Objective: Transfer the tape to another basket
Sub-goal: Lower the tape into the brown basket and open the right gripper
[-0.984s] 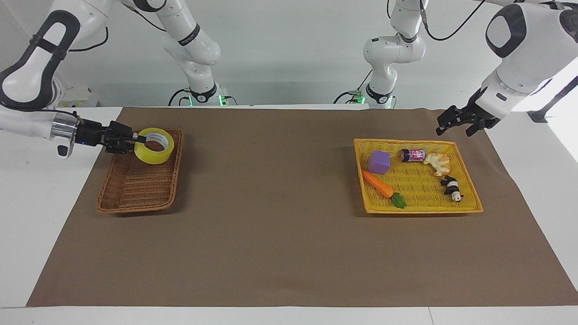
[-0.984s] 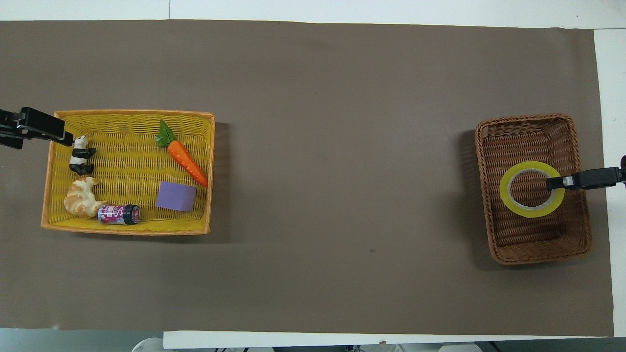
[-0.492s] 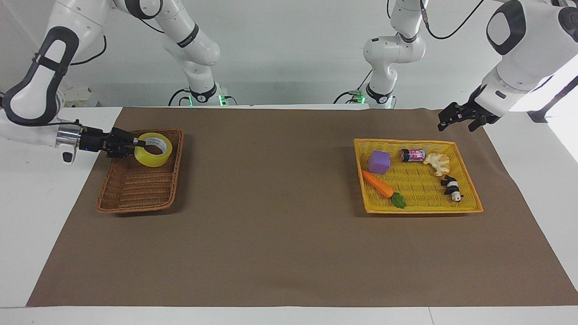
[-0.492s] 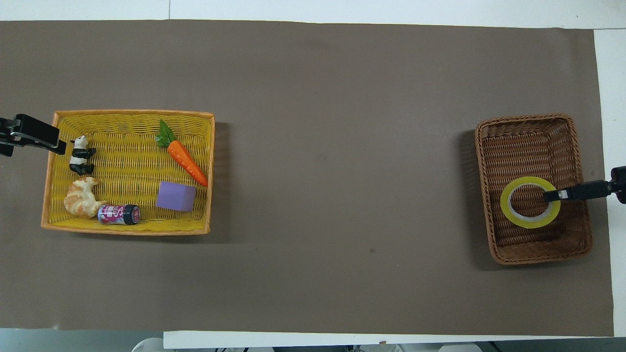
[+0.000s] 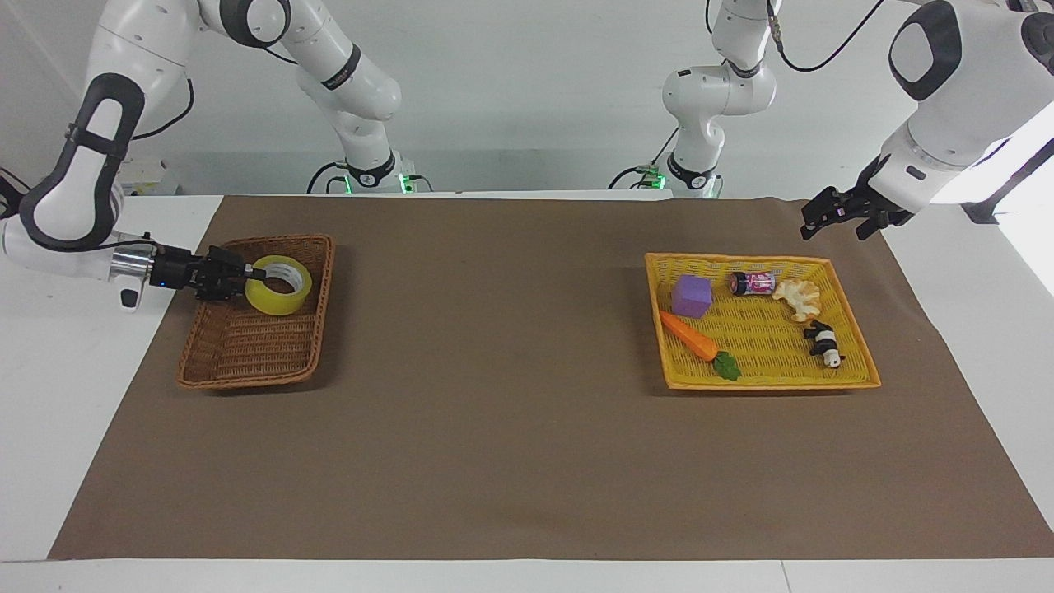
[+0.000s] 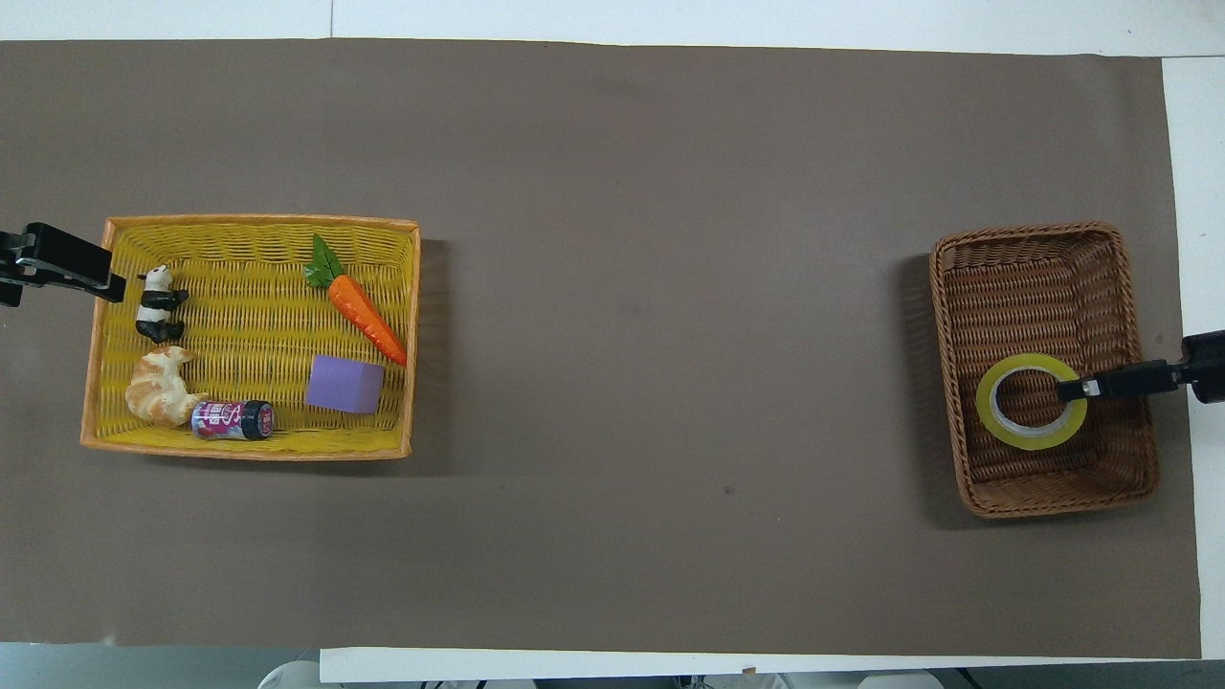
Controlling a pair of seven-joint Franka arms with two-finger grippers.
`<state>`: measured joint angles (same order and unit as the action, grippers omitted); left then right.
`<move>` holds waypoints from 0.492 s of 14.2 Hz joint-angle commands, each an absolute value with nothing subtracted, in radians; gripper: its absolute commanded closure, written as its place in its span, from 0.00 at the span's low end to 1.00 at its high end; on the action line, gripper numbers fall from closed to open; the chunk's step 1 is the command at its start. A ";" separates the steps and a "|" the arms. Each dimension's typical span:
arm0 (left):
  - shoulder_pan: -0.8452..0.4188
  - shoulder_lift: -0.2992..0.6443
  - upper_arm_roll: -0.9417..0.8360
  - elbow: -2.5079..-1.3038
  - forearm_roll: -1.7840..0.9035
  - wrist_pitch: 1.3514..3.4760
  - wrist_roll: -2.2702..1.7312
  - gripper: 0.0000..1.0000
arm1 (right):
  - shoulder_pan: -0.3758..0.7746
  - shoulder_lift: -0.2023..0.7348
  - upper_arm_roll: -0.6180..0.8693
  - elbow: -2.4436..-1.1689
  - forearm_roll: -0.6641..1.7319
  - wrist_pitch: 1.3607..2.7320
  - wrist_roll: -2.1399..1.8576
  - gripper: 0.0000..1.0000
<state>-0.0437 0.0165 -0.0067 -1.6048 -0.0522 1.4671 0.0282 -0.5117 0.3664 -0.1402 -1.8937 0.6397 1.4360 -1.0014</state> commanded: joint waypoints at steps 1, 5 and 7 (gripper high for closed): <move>-0.043 0.012 -0.008 -1.606 -0.032 1.462 0.023 0.00 | -0.525 0.351 -0.126 -1.901 0.621 1.445 -1.031 0.00; -0.041 0.014 -0.008 -1.606 -0.032 1.462 0.023 0.00 | -0.526 0.353 -0.124 -1.876 0.586 1.460 -1.075 0.00; -0.041 0.014 -0.008 -1.606 -0.032 1.462 0.023 0.00 | -0.519 0.350 -0.124 -1.853 0.574 1.462 -1.078 0.00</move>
